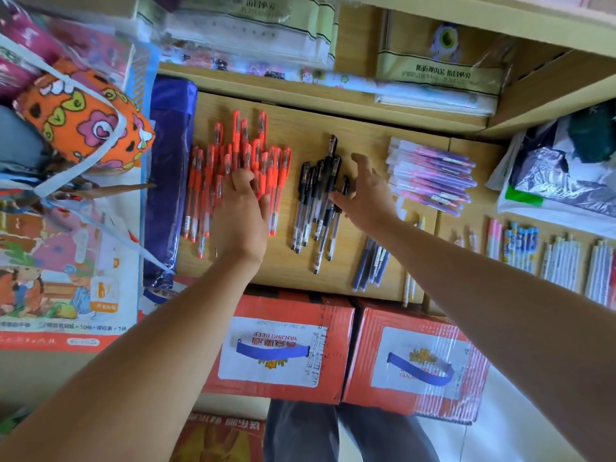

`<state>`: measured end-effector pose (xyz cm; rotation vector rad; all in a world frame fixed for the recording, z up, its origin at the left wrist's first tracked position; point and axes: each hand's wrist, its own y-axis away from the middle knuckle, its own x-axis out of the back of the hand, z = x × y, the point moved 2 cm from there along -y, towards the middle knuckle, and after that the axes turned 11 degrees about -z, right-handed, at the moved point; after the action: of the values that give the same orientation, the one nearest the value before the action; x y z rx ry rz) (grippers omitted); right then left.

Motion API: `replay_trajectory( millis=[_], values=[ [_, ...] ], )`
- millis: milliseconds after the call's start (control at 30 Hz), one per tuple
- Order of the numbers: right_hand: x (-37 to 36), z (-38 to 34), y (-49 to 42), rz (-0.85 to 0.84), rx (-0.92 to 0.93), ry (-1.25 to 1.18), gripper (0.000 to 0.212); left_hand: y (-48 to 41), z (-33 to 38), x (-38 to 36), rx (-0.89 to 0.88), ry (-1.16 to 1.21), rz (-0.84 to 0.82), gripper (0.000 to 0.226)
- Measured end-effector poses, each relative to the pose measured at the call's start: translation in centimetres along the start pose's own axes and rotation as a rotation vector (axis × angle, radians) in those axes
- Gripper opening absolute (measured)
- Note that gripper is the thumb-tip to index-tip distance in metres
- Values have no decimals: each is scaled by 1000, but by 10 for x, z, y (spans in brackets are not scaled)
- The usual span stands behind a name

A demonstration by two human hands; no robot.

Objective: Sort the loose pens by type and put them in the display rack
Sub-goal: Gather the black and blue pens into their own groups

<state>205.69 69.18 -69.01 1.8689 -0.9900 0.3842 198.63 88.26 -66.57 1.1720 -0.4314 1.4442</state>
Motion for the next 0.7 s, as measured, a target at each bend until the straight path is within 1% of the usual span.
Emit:
replay_trajectory(
  millis=[33,100,200,267,333,367,433,500,600,700],
  values=[
    [2,3,5,12,5,-16,67,1,5,-1,-35,-37,12,27],
    [9,11,19,48,16,-78,54,7,19,-7,-164,-76,-3,23],
    [22,33,46,138,-16,-84,34,21,50,-27,-410,-109,-184,22],
    [28,54,65,197,-95,-54,30,33,70,-43,-508,-137,-286,19],
    [30,75,84,228,-164,-55,31,42,88,-58,-568,-159,-340,23],
    [29,85,91,216,-189,-45,34,46,95,-66,-586,-167,-359,30],
    [23,100,101,136,-239,5,40,52,107,-80,-583,-193,-397,48],
    [14,111,104,78,-261,35,40,56,116,-93,-561,-270,-415,64],
    [9,119,96,117,-224,-4,37,59,123,-106,-507,-415,-406,70],
    [12,122,86,170,-177,-73,35,61,124,-113,-480,-406,-392,70]
  ],
)
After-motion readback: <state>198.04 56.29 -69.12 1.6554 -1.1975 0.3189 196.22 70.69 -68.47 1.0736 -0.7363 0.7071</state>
